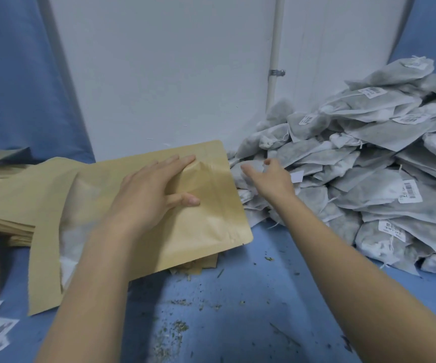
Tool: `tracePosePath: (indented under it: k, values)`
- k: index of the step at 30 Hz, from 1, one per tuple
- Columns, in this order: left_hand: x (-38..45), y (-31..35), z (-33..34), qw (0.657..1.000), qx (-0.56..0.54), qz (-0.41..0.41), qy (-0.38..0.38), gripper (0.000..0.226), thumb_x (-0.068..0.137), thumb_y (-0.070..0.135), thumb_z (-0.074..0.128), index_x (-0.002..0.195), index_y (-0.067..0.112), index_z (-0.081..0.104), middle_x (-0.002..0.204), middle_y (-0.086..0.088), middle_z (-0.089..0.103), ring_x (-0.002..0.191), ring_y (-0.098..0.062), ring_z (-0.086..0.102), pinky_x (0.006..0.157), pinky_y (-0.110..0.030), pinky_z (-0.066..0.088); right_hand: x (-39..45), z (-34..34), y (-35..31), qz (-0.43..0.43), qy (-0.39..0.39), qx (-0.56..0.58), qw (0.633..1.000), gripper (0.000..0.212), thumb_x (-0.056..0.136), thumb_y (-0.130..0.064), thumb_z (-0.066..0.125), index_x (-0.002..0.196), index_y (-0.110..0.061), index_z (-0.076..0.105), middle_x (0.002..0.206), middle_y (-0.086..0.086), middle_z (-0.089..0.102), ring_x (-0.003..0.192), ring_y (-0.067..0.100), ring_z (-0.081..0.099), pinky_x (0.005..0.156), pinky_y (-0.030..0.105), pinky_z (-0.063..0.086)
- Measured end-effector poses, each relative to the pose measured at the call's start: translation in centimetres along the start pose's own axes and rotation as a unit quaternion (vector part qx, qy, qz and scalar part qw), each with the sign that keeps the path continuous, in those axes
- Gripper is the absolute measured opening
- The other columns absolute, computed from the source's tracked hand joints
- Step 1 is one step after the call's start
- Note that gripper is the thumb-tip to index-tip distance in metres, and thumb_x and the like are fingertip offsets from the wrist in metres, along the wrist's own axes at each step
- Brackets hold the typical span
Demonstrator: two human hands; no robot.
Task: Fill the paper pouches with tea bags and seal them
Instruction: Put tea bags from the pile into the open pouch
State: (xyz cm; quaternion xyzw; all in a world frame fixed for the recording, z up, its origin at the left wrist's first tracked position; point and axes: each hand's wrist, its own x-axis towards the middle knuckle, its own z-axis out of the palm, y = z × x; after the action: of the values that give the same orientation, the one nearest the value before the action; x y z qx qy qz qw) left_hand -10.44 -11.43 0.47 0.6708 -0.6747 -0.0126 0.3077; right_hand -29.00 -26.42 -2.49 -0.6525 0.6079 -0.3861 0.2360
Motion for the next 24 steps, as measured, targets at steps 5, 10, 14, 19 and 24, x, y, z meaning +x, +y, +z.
tracePosePath:
  k: [5,10,14,19,24]
  values:
    - [0.0,0.3,0.5,1.0,0.002,0.001,-0.002,0.077,0.073,0.046,0.071,0.141,0.045,0.034,0.153,0.009,0.029,0.142,-0.018,0.022,0.114,-0.042,0.018,1.2,0.8,0.3,0.005,-0.001,0.015,1.0,0.065,0.076,-0.037,0.071,0.131,-0.014,0.044,0.126,0.008,0.056,0.117,0.025,0.051,0.089,0.032,0.041]
    - [-0.2,0.2,0.7,1.0,-0.008,-0.004,0.0,0.076,0.074,0.046,0.071,0.14,0.046,0.035,0.154,0.012,0.026,0.143,-0.017,0.02,0.115,-0.042,0.017,-0.4,-3.0,2.2,-0.032,0.052,0.183,0.981,0.049,0.077,-0.017,0.073,0.121,-0.017,0.051,0.087,-0.009,0.063,0.073,0.002,0.056,0.063,0.01,0.041]
    - [-0.1,0.2,0.6,1.0,-0.022,0.001,0.007,0.075,0.073,0.044,0.072,0.139,0.045,0.037,0.153,0.011,0.029,0.142,-0.017,0.022,0.115,-0.042,0.017,-2.5,-7.0,3.7,-0.093,0.004,0.3,0.949,0.044,0.077,-0.004,0.072,0.117,-0.014,0.056,0.081,-0.007,0.067,0.071,0.001,0.064,0.067,0.01,0.049]
    - [-0.1,0.5,0.3,0.998,-0.052,0.032,0.0,0.075,0.069,0.041,0.076,0.136,0.046,0.041,0.15,0.013,0.033,0.14,-0.01,0.026,0.116,-0.037,0.019,-4.6,-9.1,3.7,-0.168,-0.12,0.276,0.939,0.039,0.075,0.003,0.071,0.111,-0.008,0.063,0.083,-0.001,0.074,0.076,0.009,0.068,0.068,0.014,0.052]
    - [-0.2,2.4,0.8,0.992,-0.075,0.086,-0.052,0.075,0.063,0.046,0.074,0.132,0.049,0.044,0.147,0.016,0.038,0.138,-0.01,0.029,0.115,-0.036,0.019,-5.5,-7.7,0.6,-0.161,-0.182,0.202,0.949,0.029,0.075,0.012,0.067,0.098,-0.005,0.066,0.08,0.0,0.069,0.071,0.004,0.065,0.066,0.013,0.051]
